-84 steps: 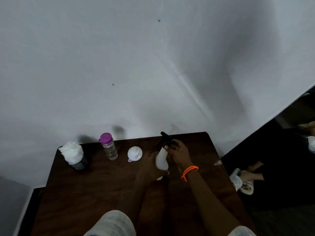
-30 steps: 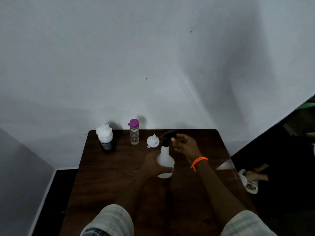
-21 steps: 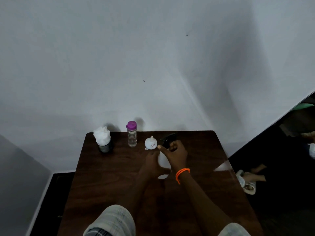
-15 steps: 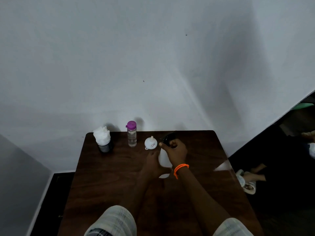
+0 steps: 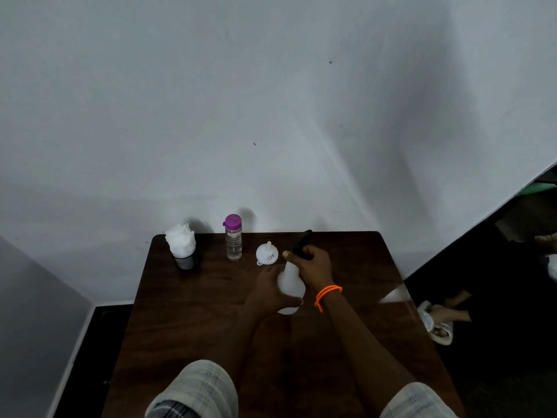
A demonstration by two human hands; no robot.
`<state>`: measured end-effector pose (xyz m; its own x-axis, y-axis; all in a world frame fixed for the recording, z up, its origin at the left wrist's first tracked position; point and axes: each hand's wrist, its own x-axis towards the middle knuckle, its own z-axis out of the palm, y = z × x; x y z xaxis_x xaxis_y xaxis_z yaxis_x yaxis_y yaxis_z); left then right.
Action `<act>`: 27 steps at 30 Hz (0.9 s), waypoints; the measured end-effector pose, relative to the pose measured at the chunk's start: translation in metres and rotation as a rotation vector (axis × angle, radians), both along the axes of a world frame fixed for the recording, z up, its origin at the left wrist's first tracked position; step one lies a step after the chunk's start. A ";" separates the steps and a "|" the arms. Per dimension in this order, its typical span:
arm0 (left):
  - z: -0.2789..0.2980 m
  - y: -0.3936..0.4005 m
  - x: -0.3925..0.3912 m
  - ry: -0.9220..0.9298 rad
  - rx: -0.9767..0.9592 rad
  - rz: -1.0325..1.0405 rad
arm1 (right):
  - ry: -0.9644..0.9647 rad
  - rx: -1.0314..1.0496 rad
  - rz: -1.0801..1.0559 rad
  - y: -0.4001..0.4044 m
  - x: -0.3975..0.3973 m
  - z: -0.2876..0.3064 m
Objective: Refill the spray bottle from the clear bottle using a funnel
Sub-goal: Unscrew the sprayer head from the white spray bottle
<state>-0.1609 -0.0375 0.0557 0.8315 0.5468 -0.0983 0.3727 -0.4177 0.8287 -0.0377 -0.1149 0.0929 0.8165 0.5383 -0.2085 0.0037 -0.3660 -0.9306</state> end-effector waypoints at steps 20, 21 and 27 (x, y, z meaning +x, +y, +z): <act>0.004 0.002 -0.002 0.028 -0.116 -0.028 | 0.069 0.093 0.252 -0.008 0.016 0.017; 0.002 0.002 -0.002 0.033 -0.120 -0.028 | 0.056 0.086 0.236 -0.007 0.016 0.017; 0.004 0.003 -0.001 0.048 -0.109 -0.012 | -0.012 0.072 0.272 -0.007 0.024 0.019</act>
<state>-0.1616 -0.0341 0.0594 0.8309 0.5206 -0.1963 0.4081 -0.3305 0.8510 -0.0140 -0.1221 0.1121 0.6421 0.7512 -0.1530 0.1037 -0.2828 -0.9535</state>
